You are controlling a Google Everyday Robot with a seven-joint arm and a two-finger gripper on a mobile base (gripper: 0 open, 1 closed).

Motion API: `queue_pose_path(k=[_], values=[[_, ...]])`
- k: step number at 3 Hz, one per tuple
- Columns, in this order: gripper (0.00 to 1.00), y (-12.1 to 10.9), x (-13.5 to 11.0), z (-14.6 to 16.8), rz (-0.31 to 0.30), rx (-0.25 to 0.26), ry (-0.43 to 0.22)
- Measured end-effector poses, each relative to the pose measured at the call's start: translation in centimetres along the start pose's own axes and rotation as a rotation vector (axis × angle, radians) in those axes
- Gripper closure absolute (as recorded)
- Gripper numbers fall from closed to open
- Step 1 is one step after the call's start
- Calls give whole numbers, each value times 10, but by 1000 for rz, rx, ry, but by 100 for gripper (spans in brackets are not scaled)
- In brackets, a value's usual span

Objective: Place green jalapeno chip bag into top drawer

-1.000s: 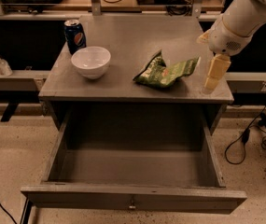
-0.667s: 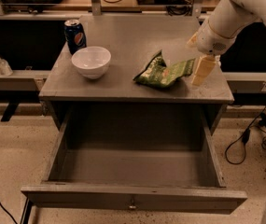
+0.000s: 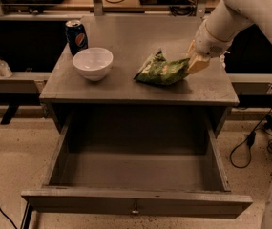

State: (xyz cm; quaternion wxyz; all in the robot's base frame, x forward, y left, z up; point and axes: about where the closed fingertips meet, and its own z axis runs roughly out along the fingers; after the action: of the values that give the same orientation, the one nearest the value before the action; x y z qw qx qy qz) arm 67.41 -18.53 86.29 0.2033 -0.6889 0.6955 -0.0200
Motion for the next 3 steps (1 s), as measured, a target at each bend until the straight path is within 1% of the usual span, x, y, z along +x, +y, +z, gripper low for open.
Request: queue_pose_path(k=[1,2,3], values=[[96,7,-24,-41,-72,117,-25],[100,30,-51,-96,-162,202,-136],[100,71,-79,-122,-170,172,-315]])
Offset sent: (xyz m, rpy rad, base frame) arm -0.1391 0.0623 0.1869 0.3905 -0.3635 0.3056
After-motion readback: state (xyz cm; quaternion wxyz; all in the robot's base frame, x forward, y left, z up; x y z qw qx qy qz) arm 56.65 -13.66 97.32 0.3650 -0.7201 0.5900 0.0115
